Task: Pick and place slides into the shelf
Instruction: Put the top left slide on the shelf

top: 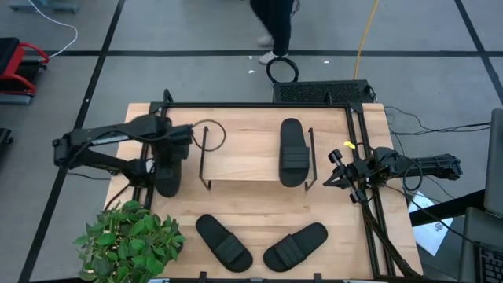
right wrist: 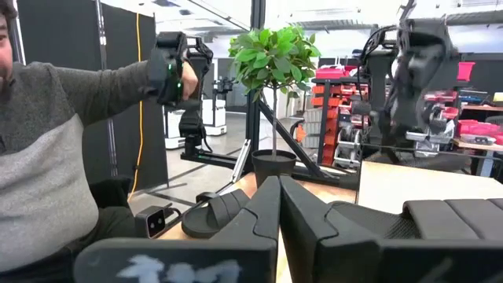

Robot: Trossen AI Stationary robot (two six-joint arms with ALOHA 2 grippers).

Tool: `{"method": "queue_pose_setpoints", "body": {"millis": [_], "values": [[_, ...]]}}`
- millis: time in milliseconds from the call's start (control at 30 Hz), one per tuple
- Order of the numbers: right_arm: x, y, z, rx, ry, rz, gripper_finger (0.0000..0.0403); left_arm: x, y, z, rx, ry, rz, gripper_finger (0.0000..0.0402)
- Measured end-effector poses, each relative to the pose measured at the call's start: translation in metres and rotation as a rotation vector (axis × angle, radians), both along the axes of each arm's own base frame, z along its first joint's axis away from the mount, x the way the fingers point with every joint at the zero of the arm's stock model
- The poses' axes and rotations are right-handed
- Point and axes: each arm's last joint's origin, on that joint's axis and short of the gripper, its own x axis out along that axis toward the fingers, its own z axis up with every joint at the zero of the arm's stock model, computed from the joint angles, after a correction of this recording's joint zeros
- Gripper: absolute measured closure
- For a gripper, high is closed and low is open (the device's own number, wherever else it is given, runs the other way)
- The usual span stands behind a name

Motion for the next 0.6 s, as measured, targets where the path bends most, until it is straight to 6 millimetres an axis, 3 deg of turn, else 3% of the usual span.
{"method": "queue_pose_setpoints", "body": {"millis": [367, 600], "values": [[0.0, 0.0, 0.001, -0.001, -0.006, -0.001, 0.0403, -0.01, -0.002, 0.087, 0.115, -0.306, 0.011, 0.0402], [0.0, 0.0, 0.0, -0.002, -0.006, 0.0, 0.0403, -0.017, -0.011, 0.126, 0.106, -0.473, -0.03, 0.0402]]}}
